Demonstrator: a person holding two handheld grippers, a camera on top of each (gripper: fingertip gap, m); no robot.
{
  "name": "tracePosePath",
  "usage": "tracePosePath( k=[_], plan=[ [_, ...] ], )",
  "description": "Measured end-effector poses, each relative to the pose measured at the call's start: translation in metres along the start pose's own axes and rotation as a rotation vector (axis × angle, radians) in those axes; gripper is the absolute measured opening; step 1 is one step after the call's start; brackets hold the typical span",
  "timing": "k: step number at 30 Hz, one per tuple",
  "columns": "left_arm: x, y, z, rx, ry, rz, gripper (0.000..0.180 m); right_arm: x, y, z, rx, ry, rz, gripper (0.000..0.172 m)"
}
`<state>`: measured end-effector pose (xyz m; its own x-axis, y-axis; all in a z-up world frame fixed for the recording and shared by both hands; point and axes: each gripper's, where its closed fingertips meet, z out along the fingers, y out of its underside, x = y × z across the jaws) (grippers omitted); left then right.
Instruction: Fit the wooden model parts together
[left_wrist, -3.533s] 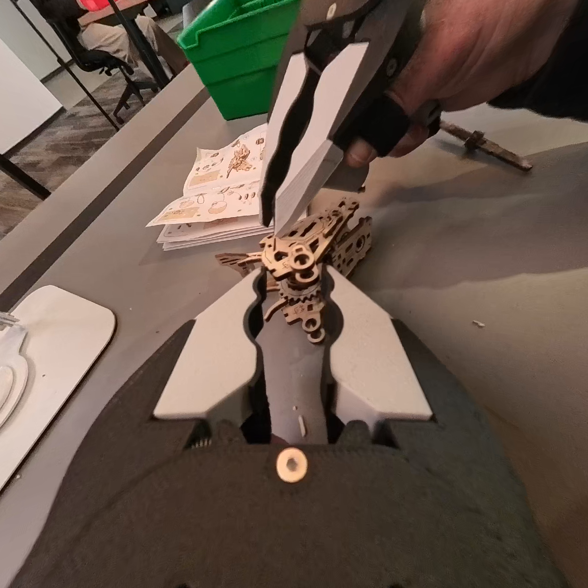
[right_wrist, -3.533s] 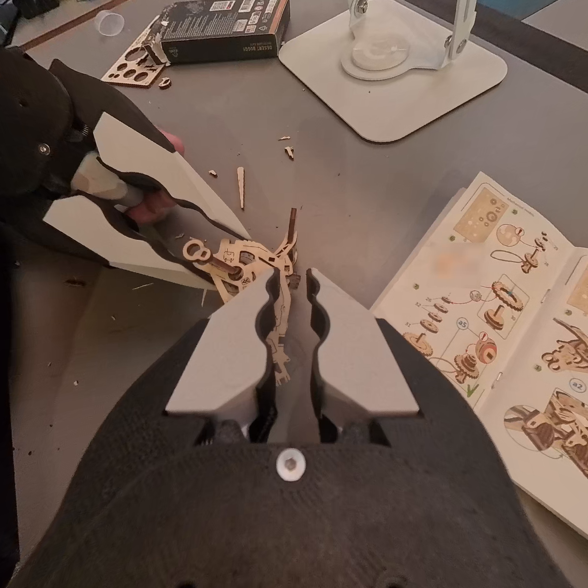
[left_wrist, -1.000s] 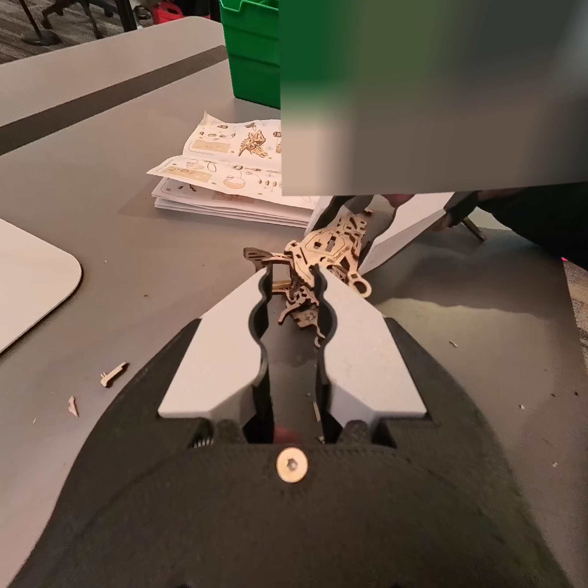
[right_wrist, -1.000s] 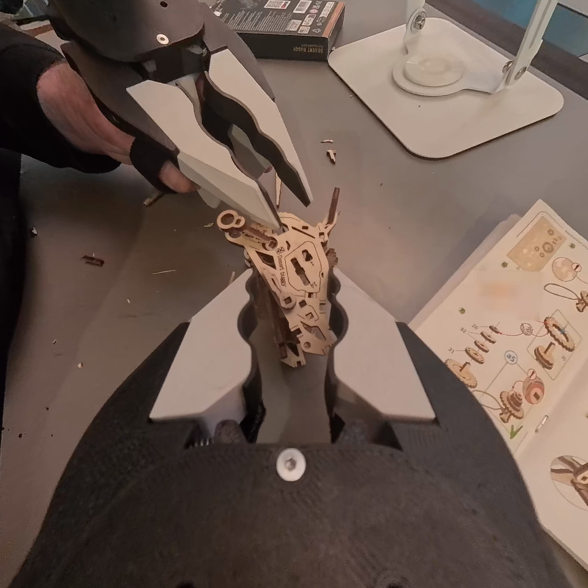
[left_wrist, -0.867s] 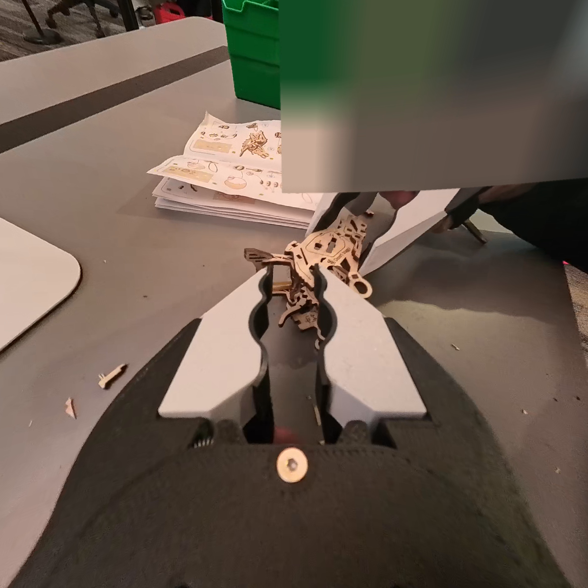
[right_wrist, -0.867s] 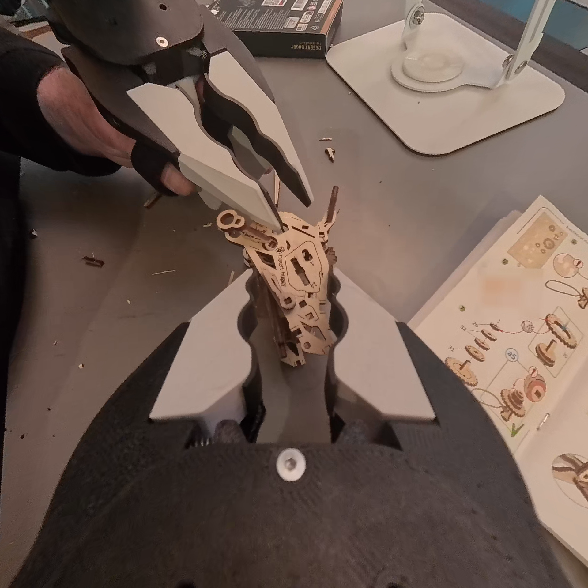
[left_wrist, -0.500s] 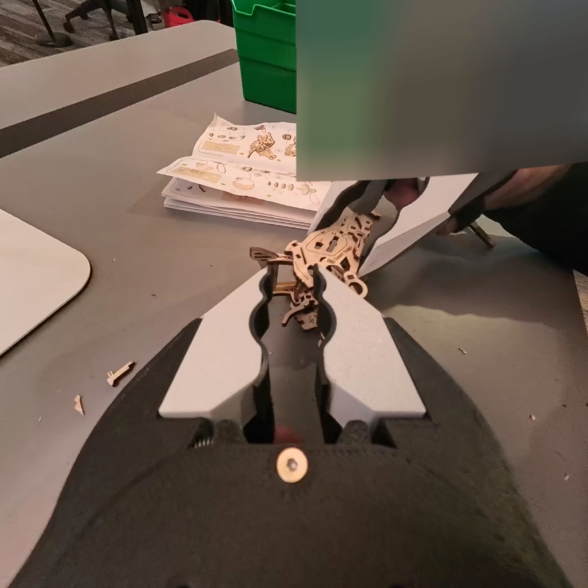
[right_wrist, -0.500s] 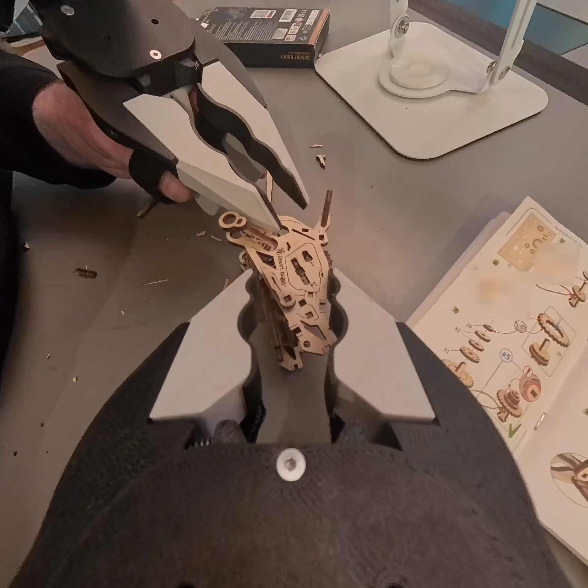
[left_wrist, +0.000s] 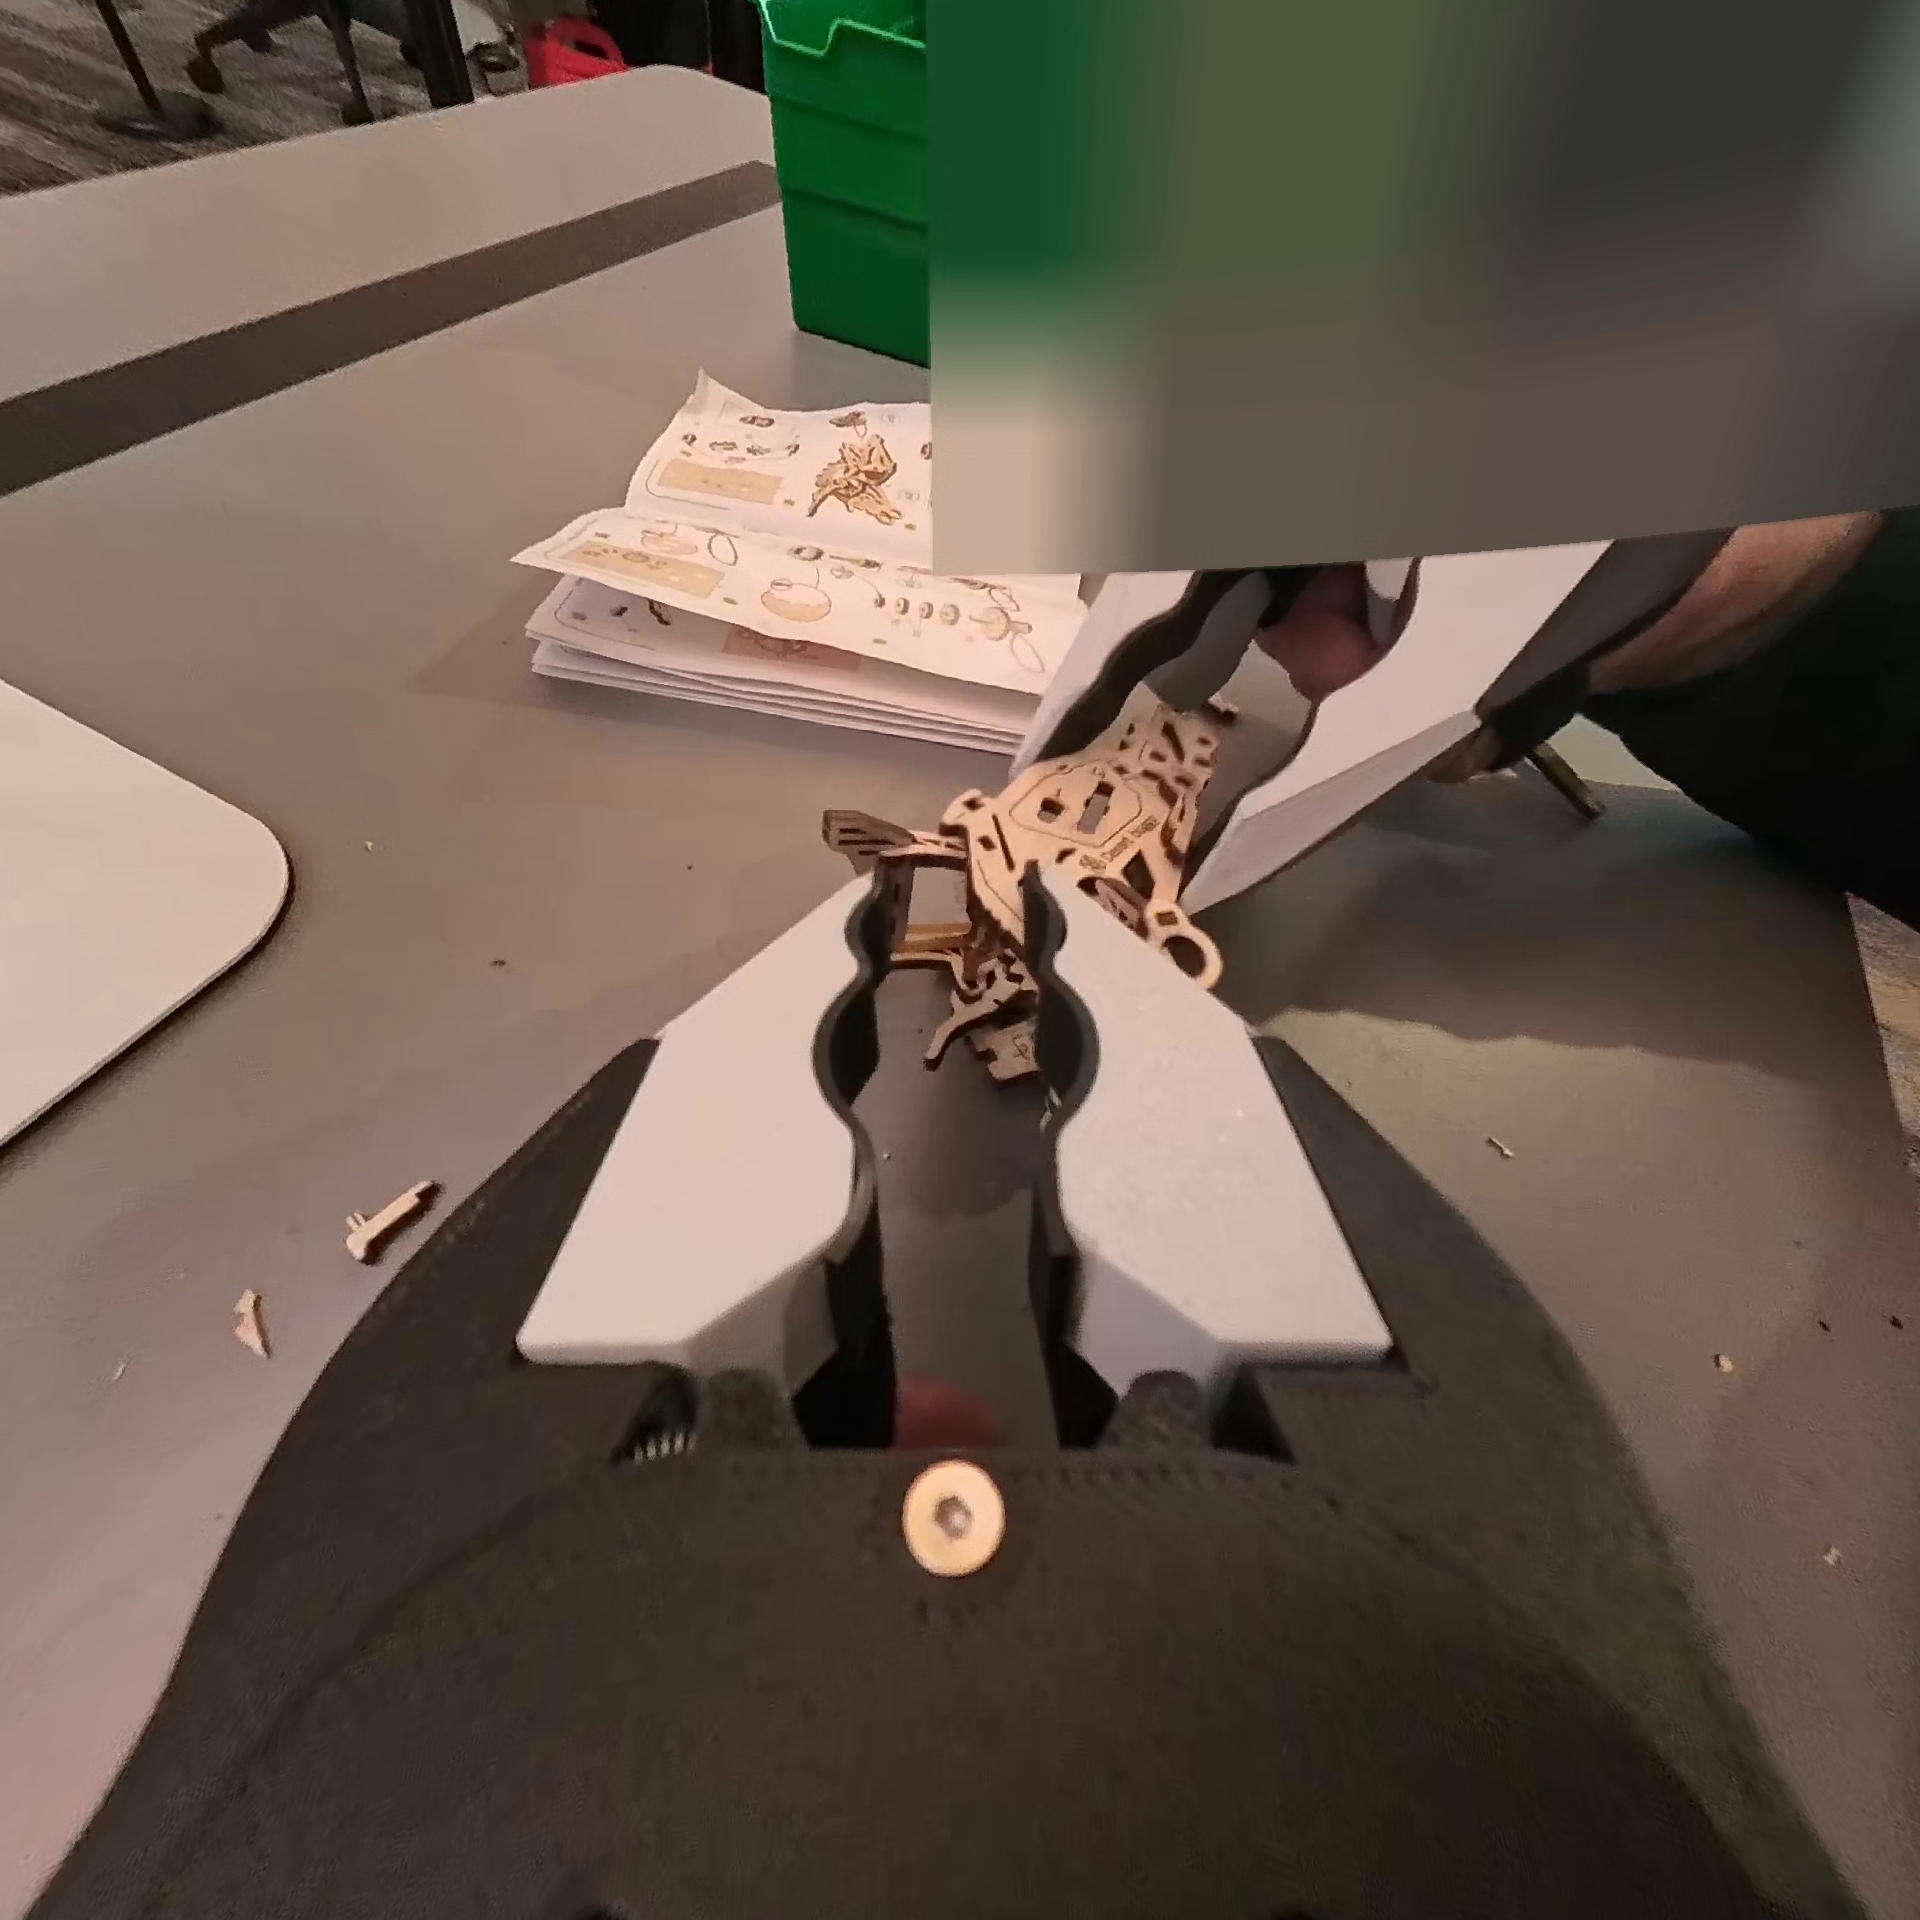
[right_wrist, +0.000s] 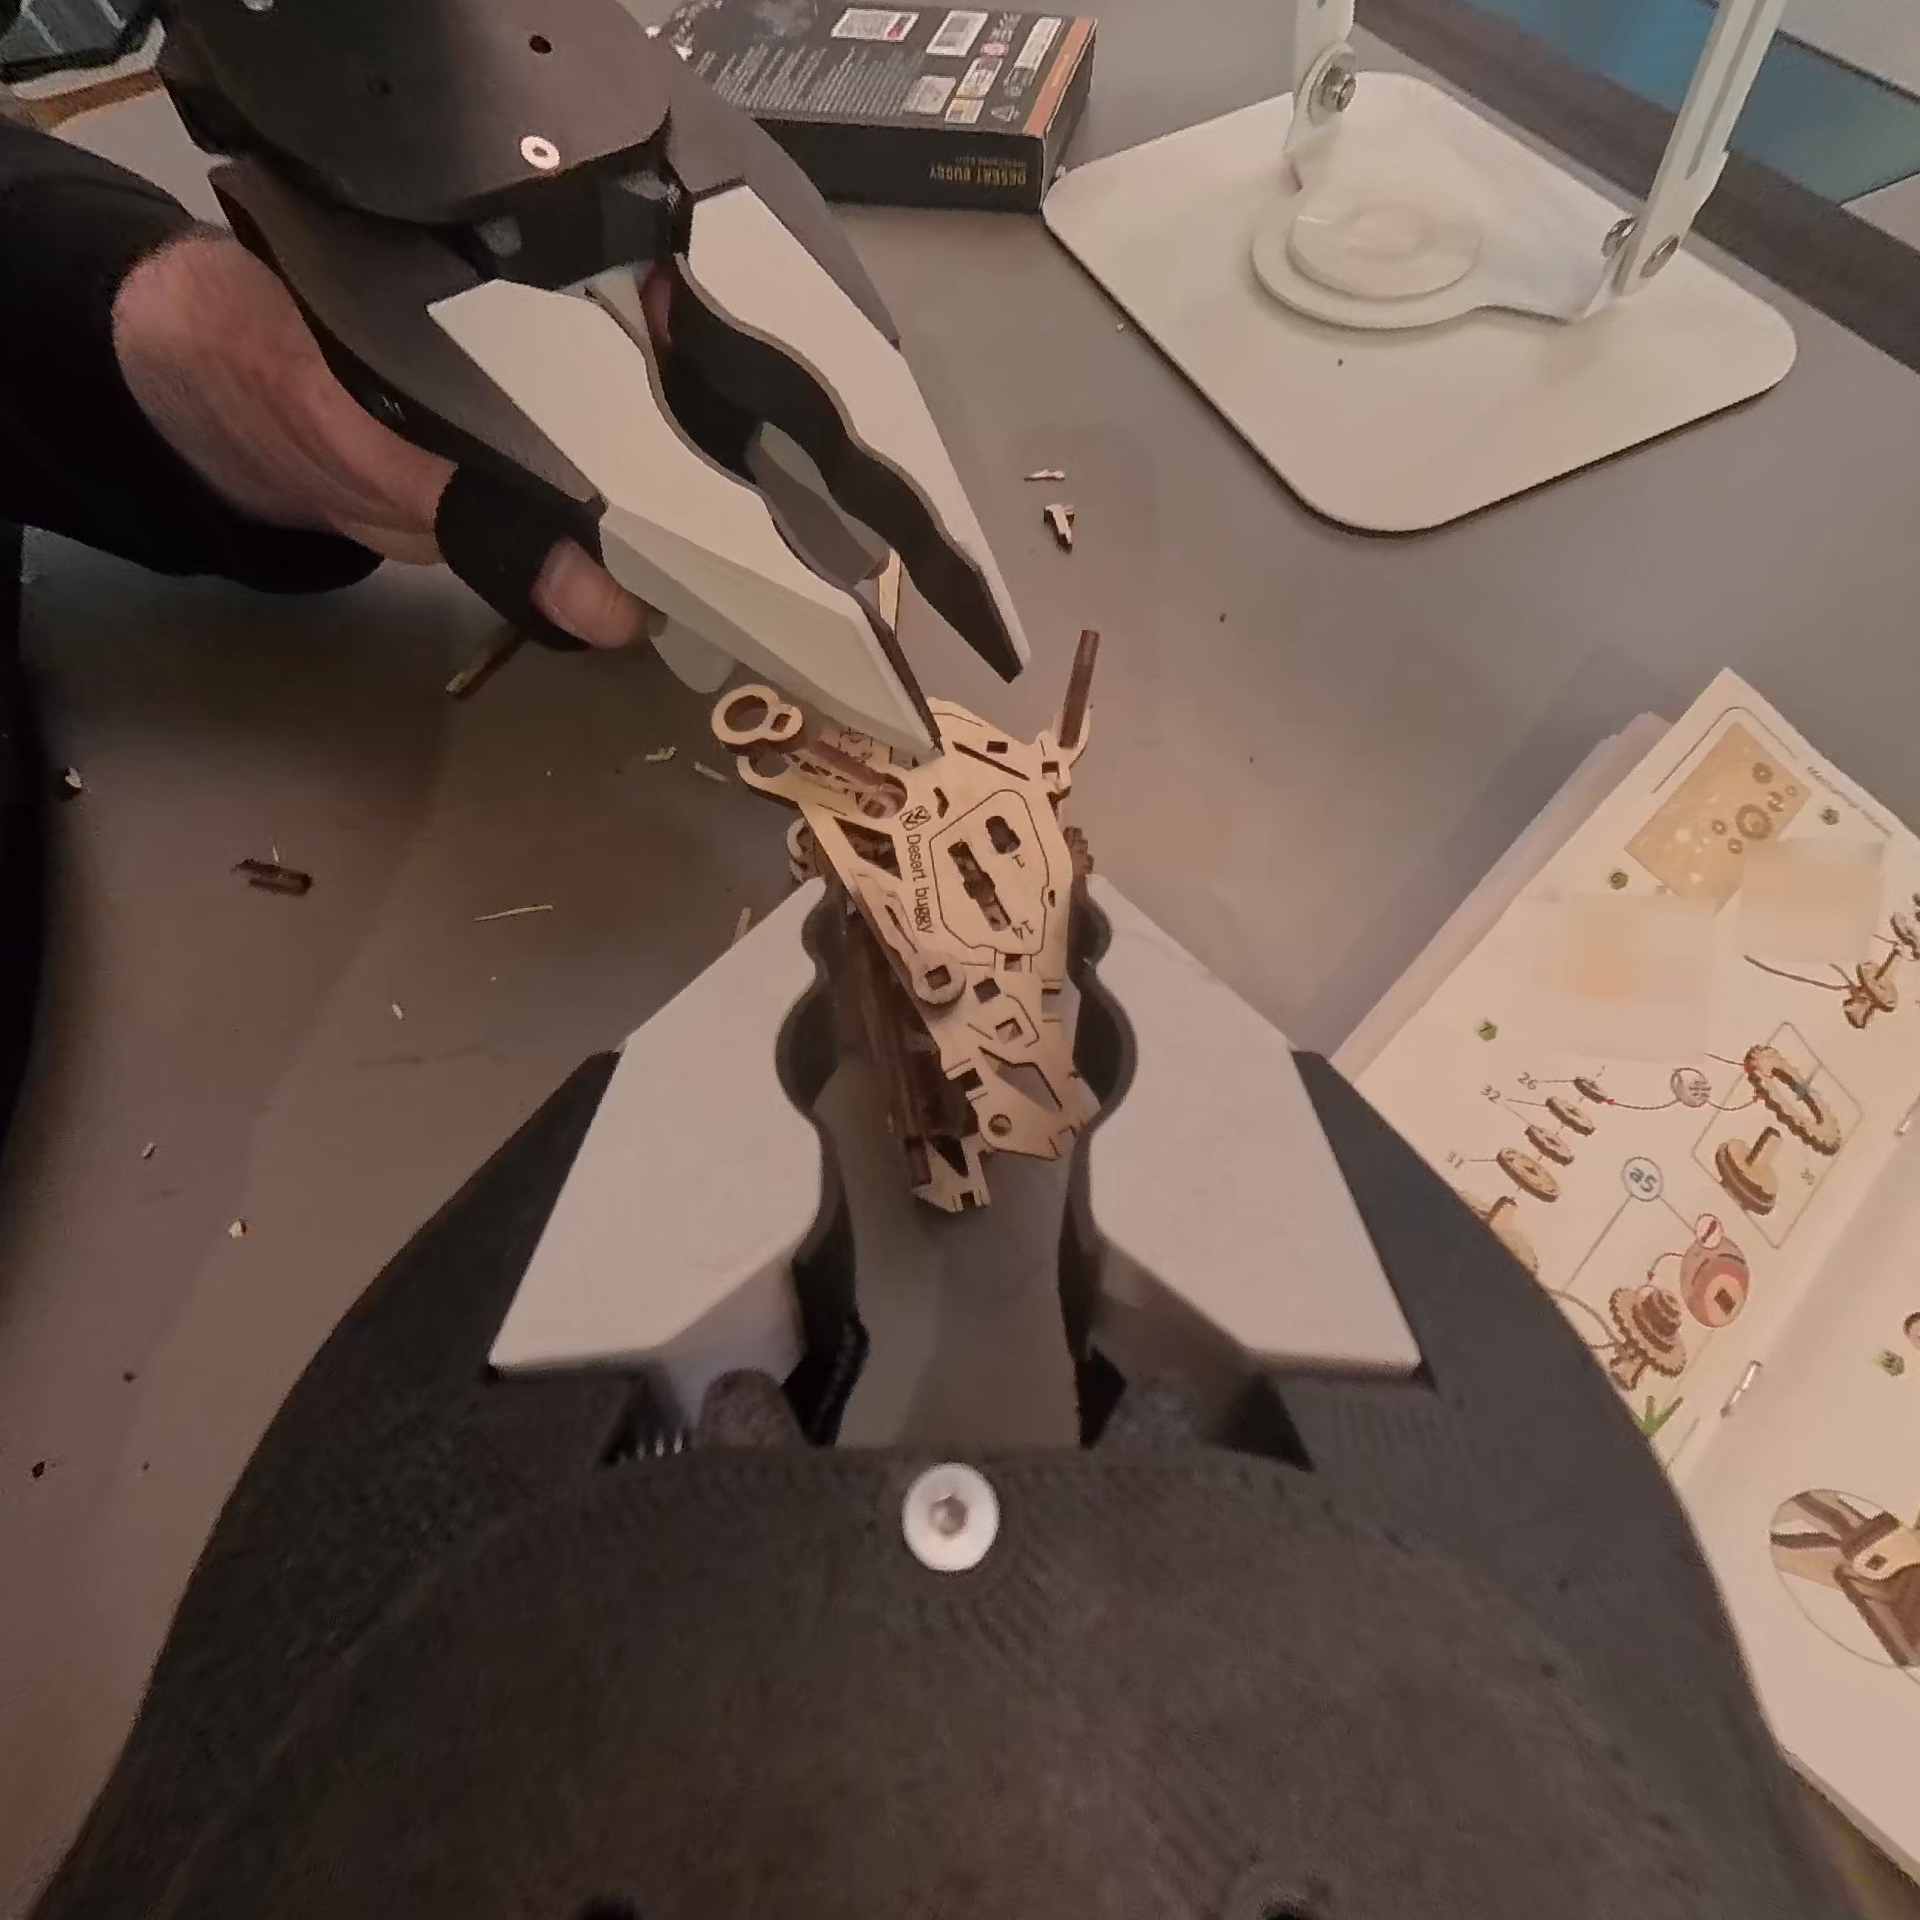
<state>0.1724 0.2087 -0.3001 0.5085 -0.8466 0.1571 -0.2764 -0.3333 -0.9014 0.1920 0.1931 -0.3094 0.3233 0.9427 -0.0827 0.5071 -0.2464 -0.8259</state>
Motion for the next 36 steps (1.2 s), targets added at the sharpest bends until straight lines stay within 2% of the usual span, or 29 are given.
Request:
tracePosePath(
  k=[24,36],
  plan=[
    [0.0036,0.0004,-0.0044,0.008,0.017,0.013,0.021,-0.0059,-0.0003,0.0000,0.005,0.008,-0.044,0.038],
    [-0.0016,0.0018,-0.0011,-0.011,-0.028,0.021,0.024,-0.0025,0.0006,0.0001,0.015,0.014,-0.023,0.038]
  ],
)
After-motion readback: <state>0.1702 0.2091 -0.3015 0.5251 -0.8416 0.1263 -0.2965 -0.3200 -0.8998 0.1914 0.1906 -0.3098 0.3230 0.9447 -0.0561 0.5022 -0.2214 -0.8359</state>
